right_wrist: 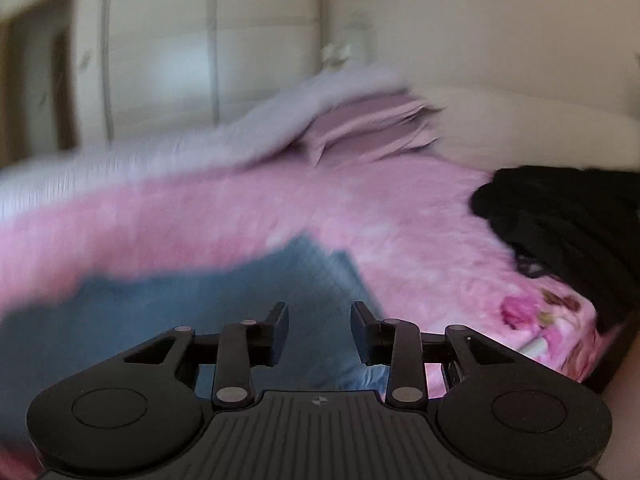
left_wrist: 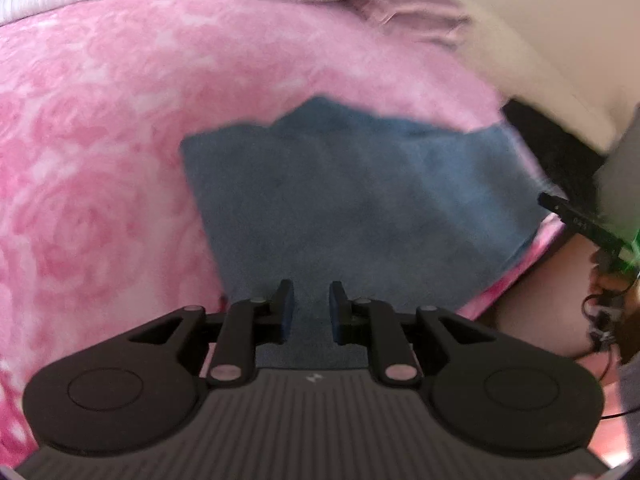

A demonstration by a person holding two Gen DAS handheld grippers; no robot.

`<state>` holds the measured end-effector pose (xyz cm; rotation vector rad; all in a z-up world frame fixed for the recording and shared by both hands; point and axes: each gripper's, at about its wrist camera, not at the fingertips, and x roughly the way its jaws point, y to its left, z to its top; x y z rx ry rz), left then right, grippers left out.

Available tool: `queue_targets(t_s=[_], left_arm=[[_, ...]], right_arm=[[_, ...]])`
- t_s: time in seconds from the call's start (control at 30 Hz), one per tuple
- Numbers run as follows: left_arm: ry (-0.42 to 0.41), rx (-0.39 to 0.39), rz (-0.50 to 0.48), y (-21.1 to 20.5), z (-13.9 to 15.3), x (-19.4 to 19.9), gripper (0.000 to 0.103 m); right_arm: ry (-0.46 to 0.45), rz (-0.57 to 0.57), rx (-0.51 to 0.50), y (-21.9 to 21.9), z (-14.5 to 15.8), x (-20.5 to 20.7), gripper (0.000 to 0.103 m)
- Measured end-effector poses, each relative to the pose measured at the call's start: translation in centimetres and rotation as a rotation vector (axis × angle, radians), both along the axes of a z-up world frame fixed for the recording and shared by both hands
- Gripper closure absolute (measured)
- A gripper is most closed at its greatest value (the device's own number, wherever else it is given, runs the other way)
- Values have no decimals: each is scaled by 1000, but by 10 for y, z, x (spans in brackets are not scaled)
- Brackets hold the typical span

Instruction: Fold clothes

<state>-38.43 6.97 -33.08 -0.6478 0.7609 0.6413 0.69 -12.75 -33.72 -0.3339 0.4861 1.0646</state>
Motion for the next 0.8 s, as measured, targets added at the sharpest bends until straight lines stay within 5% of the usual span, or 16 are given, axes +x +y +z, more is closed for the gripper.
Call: queue_targets(t_s=[0.13,0.23,0.37,0.5,0.63,0.8], left_arm=[[50,34,5,-3,-8,6,93],[49,49,-6,0,5,6,93],[-11,69,-5,21,25,14,92],[6,64,-14,57,22,52,92],[75,58,-10,87,8,83,92],[58,63,-7,104,-21,82,94]], right_arm=[[-29,4,-77,8,-27,2,69],[-12,-10,-129,9,-7,-2,69],[17,90,-50,18,25,0,69],[-68,193,-95,69,26,8,69],[-143,223,-168,120,13,28,69],[-34,169,-251,140,-22,67,69]])
